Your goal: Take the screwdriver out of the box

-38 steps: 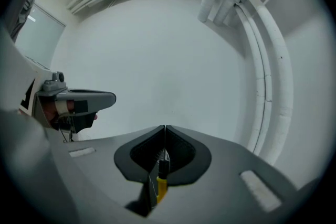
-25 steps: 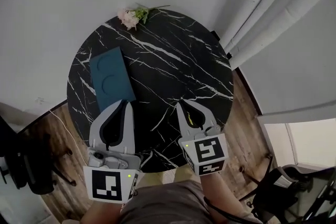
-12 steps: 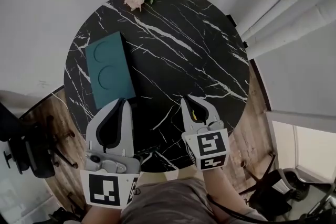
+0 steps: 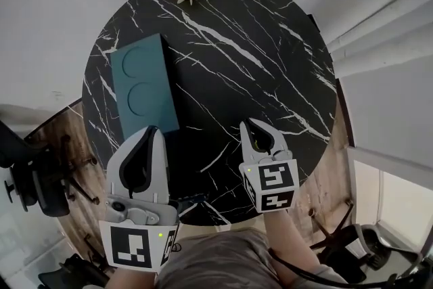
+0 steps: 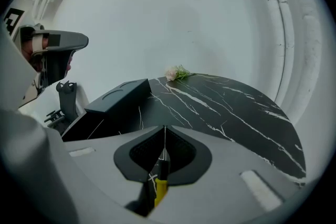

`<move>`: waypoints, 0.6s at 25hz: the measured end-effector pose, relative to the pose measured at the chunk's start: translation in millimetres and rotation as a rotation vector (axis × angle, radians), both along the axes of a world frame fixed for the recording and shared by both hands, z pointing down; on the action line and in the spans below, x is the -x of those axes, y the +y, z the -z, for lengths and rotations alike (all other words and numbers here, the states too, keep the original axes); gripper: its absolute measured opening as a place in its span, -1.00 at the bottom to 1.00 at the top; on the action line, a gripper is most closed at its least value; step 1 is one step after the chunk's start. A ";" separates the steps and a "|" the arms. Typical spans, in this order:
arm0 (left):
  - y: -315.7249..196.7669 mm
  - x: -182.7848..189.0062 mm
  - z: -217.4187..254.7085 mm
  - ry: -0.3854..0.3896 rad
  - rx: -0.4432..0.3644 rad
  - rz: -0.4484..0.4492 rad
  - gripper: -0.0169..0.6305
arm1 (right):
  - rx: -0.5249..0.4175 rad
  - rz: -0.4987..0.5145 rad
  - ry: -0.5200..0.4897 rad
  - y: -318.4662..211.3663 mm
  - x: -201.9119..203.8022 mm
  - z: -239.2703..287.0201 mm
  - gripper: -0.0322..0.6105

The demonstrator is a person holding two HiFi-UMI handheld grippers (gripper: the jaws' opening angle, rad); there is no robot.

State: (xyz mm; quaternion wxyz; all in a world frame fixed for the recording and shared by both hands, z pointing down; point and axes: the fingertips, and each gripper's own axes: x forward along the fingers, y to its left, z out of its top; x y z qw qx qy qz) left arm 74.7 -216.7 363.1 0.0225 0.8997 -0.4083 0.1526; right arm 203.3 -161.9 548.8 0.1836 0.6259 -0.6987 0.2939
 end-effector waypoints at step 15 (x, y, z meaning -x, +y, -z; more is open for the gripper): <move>-4.1 10.8 1.4 -0.004 -0.004 0.040 -0.95 | -0.034 -0.008 0.018 -15.0 -10.8 12.3 -0.76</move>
